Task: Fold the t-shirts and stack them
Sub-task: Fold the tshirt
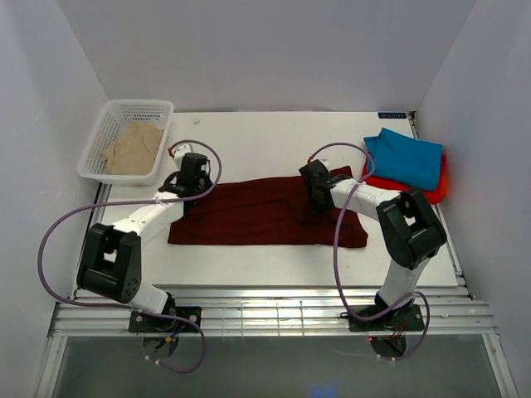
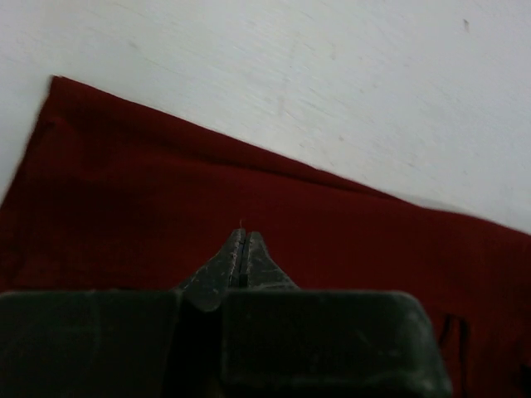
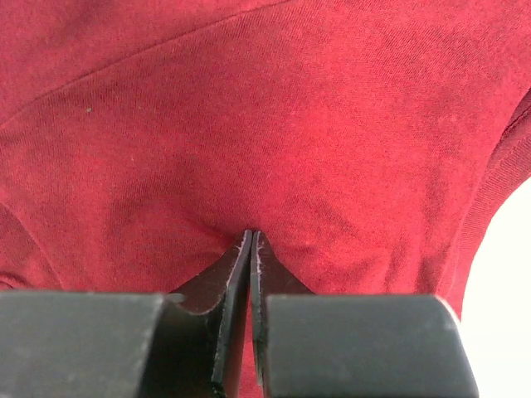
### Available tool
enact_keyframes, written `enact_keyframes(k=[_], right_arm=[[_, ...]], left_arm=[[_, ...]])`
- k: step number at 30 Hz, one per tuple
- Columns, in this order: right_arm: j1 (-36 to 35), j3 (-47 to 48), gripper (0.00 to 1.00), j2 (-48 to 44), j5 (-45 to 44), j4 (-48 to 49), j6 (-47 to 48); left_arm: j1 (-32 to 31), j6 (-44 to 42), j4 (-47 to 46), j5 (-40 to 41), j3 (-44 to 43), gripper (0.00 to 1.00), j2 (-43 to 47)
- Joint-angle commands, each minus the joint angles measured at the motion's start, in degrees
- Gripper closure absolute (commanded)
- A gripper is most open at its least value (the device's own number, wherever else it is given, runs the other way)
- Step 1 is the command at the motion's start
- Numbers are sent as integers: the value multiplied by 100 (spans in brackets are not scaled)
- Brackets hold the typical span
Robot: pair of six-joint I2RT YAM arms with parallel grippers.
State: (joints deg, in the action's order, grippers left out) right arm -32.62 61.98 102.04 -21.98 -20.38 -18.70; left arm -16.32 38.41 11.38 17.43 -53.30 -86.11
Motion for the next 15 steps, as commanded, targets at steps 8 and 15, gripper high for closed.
enact_keyframes(k=[8,15], right_arm=[[177,-230,92,176,36,34,-292],[274,-54,92,422,193,17,-257]], left_arm=[[-460,43,-320,234,663,100,-670],[-460,193,-48,559,505,100,-1417]])
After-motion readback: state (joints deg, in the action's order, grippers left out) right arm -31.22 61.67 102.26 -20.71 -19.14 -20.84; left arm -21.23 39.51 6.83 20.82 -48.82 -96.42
